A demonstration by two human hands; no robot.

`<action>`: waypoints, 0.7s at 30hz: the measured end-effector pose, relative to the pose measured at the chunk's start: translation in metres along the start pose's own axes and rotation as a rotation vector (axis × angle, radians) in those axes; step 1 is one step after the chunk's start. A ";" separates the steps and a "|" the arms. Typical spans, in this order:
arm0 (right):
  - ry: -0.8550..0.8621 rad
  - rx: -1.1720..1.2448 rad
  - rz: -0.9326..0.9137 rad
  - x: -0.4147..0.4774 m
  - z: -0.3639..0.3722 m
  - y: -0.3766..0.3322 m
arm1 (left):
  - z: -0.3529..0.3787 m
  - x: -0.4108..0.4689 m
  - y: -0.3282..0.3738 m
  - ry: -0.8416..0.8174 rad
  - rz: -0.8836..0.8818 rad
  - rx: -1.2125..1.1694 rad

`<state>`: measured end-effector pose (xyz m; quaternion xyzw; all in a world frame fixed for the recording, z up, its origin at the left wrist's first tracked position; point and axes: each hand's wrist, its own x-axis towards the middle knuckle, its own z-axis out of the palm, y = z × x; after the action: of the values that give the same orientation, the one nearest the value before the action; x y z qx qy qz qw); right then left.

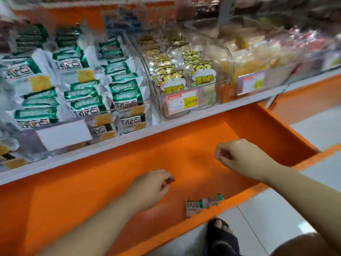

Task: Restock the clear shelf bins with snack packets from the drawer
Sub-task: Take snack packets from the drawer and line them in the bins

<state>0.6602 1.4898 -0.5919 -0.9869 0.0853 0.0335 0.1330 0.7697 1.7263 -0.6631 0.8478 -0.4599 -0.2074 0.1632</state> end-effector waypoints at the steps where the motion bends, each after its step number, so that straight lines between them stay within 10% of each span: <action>1: -0.045 -0.002 0.018 -0.001 0.009 0.007 | 0.010 0.010 0.001 -0.063 0.006 0.019; 12: -0.433 -0.082 0.067 0.035 0.048 0.056 | 0.135 0.099 -0.004 -0.514 -0.065 -0.120; 21: -0.551 -0.060 0.113 0.047 0.093 0.093 | 0.182 0.131 0.024 -0.551 0.043 -0.179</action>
<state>0.6862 1.4188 -0.7093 -0.9377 0.0996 0.3104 0.1199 0.7255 1.5865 -0.8346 0.7317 -0.4847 -0.4662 0.1109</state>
